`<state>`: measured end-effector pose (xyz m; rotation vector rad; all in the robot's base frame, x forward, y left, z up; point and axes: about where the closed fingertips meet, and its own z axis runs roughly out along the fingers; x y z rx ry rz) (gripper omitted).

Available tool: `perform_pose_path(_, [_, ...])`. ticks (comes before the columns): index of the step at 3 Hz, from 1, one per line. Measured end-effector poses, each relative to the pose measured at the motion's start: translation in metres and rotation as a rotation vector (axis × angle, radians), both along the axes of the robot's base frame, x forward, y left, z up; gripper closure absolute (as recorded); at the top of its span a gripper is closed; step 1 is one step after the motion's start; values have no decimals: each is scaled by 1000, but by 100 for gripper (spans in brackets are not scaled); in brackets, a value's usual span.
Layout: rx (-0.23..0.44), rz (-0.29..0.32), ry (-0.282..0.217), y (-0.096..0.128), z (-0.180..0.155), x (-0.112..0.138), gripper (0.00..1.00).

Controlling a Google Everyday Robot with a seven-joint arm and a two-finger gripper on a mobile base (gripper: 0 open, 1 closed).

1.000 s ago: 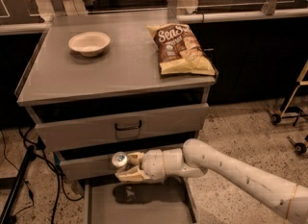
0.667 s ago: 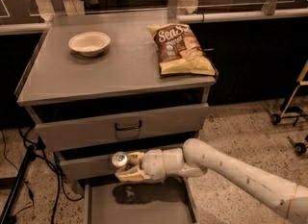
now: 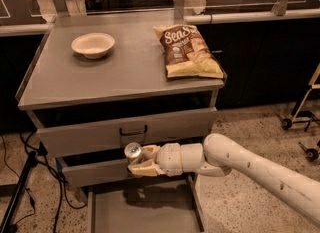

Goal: Pick redbull can from bottom drawer and place on counter

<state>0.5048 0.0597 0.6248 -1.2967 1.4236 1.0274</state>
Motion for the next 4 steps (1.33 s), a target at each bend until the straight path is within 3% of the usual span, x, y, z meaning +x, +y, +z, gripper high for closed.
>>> perform_pose_path(2, [-12,-7,1,-4,19,3,100])
perform_pose_path(3, [0,-14,-57,-19,94,12,100])
perform_pose_path(4, [0,-13,-57,-19,95,13,100])
